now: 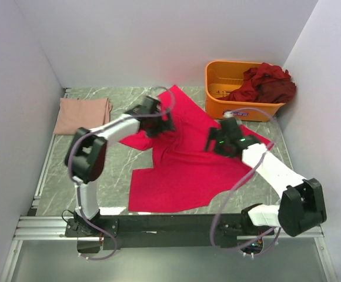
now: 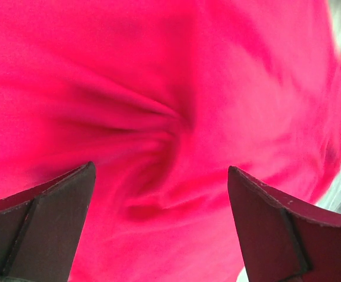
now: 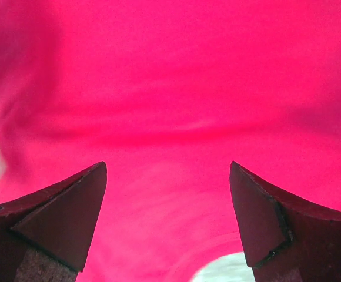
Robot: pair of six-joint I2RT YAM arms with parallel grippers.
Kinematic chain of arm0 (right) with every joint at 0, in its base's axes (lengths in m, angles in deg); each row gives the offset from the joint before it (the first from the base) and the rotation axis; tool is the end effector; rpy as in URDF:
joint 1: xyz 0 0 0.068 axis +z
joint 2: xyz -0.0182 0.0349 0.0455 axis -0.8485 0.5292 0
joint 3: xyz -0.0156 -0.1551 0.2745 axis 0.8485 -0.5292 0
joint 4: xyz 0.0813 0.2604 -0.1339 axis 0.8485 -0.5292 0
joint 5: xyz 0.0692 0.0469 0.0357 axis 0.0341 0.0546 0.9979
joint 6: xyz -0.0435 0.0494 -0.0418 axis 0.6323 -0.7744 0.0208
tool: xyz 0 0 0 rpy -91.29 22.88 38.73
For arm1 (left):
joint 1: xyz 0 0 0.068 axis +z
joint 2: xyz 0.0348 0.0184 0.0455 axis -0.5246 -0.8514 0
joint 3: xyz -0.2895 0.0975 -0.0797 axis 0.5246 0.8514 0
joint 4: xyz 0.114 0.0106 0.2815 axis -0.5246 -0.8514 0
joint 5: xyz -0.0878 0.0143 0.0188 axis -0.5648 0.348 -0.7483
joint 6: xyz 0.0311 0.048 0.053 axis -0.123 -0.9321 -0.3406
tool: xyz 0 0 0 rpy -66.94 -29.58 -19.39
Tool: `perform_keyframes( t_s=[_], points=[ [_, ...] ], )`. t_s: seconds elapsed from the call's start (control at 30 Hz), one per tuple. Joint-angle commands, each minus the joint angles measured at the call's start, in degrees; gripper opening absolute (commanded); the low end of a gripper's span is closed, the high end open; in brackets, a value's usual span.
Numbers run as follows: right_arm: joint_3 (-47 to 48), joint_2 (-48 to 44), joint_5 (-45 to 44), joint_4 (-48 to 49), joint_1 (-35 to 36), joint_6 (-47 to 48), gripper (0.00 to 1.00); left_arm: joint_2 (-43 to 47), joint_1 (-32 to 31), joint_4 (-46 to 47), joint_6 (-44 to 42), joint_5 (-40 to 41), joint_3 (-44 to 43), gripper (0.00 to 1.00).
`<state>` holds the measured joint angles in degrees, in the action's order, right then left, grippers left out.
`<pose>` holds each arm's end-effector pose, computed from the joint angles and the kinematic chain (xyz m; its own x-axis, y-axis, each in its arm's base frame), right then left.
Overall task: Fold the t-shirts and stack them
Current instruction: Flatten the tshirt out
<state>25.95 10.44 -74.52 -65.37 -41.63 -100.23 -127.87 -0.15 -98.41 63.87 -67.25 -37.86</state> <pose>0.2945 0.0827 0.2374 -0.7936 0.2806 -0.5398 0.1653 0.9534 0.2525 0.4296 -0.2773 0.1986 -0.8846 -0.2431 -0.3980 -0.0029 0.8562 -0.5166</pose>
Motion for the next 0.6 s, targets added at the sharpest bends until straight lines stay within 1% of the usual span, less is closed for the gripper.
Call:
perform_keyframes(
  t_s=[0.0,0.03,0.07,0.1,0.13,0.17,0.23,0.27,0.3,0.37,0.43,0.53,0.57],
  points=[
    [0.70,1.16,0.73,-1.34,12.02,-5.86,0.91,4.78,8.75,0.12,-1.67,2.97,1.42,0.99],
    [0.87,2.47,1.78,-0.47,17.79,-6.92,0.91,3.90,10.16,0.30,-1.59,2.78,1.33,1.00],
    [2.00,4.05,2.23,0.76,21.07,-7.98,0.91,3.20,11.30,0.30,-1.41,2.69,0.98,0.99],
    [3.14,7.98,2.67,1.03,23.63,-8.86,0.91,1.45,12.97,0.30,-1.93,2.43,0.45,0.99],
    [4.37,10.29,3.11,1.30,28.44,-9.04,0.91,0.65,13.68,-0.05,-1.85,2.78,-0.68,0.99],
    [7.43,14.92,3.20,1.13,30.40,-8.87,0.91,-0.23,14.56,-0.23,-2.02,2.35,-1.39,1.00],
    [10.35,19.17,3.20,0.25,33.31,-8.69,0.91,-2.25,15.09,0.21,-2.12,0.24,-2.18,0.99],
    [11.76,21.80,4.68,0.07,34.71,-8.78,0.91,-2.78,15.18,0.21,-2.37,-0.55,-2.27,0.99],
    [11.25,22.61,6.61,0.94,34.73,-9.30,0.91,-3.31,15.18,0.47,-2.46,-1.43,-1.84,1.00],
    [9.85,23.05,6.63,1.56,34.29,-10.10,0.91,-3.14,15.27,1.09,-2.12,-1.62,-0.17,0.99],
    [8.52,22.79,4.79,0.60,33.41,-10.54,0.91,-2.61,15.27,1.53,-1.76,-0.48,2.54,1.00],
    [4.75,21.48,3.47,-0.37,29.73,-10.45,0.91,-2.34,15.36,1.71,-1.32,1.28,5.80,0.99],
    [2.21,20.25,3.46,-0.02,28.41,-10.28,0.91,-2.26,15.44,1.79,-1.24,1.55,6.68,0.99]
  ],
)
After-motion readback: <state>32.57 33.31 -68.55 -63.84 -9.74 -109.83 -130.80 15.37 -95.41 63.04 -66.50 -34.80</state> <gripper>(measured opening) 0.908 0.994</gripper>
